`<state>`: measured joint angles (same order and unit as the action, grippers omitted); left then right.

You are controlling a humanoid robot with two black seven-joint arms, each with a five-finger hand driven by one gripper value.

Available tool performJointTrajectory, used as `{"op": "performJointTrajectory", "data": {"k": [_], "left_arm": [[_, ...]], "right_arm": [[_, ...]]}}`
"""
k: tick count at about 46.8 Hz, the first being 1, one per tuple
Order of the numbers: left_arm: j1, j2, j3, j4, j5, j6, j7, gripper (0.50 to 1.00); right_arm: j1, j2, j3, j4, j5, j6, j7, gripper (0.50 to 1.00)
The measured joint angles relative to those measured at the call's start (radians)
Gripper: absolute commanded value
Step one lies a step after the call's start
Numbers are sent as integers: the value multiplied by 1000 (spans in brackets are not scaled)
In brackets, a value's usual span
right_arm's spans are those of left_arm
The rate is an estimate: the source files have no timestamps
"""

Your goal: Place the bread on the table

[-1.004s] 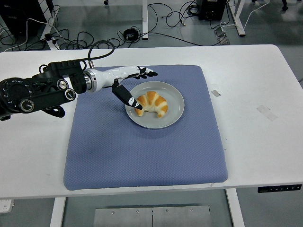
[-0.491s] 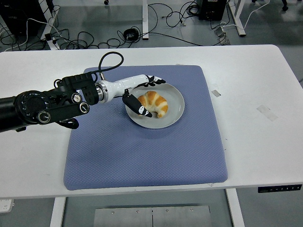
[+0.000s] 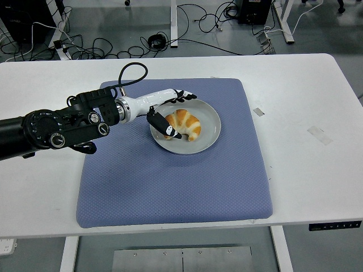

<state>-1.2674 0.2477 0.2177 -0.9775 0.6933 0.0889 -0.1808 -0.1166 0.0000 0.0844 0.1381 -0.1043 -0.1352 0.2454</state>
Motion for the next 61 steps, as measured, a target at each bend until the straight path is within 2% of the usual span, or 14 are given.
{"op": "performJointTrajectory", "data": {"k": [9,31,56,61], "left_arm": [[19,-16,2,34,-1,0,-1,948],[22,-46,0,39,-4,0,-2,849],[22,-56,0,49,-4,0,-2,848],[22,-56,0,49,-4,0,-2,828]], "right_arm": [[0,0,0,0,1,0,0,1000],[0,0,0,0,0,0,0,1000],[0,0,0,0,0,0,0,1000],[0,0,0,0,0,0,0,1000]]}}
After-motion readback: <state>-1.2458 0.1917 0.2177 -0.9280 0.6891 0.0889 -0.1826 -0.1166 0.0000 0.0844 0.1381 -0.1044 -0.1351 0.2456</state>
